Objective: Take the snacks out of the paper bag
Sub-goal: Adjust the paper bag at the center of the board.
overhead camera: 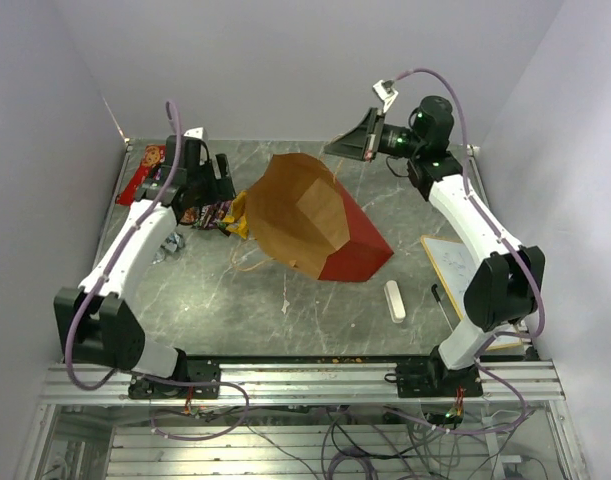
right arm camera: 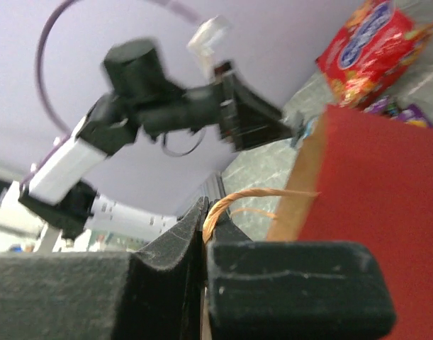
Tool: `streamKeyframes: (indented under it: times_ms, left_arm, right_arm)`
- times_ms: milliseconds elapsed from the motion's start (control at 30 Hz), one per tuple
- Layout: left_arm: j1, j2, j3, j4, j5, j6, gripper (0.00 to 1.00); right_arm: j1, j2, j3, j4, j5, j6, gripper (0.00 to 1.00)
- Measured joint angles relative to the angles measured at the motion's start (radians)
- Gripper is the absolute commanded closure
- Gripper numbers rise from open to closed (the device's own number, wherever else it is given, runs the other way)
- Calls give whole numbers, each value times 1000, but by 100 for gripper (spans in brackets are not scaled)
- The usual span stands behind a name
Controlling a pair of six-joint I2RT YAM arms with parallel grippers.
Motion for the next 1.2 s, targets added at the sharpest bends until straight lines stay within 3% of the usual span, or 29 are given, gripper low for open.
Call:
streamKeyframes:
  times_ms: [200, 400, 500, 633, 900, 1100, 1167, 1200]
  left_arm:
    - [0, -165, -17, -85, 1, -9, 8]
    - [0, -313, -15, -194, 16, -19, 8]
    - [0, -362, 1, -244, 44, -29, 8]
    - [0, -412, 2, -277, 93, -55, 8]
    - [0, -449, 1, -307, 187, -75, 8]
    - [0, -451, 32, -321, 244, -80, 4]
    - [0, -459, 35, -315, 260, -83, 1]
    - [0, -463, 35, -315, 269, -85, 0]
  right_arm:
    - [-182, 26, -55, 50, 52, 105, 100]
    - [-320, 96, -52, -111, 72, -12, 100]
    - [-362, 126, -26, -225, 84, -86, 95]
    - [-382, 160, 71, -379, 102, -184, 77]
    - [-375, 161, 289, -668, 192, -352, 52]
    - [-368, 159, 456, -876, 308, -461, 19]
    - [-361, 145, 478, -939, 369, -494, 1]
    - [-356, 132, 478, -970, 404, -507, 0]
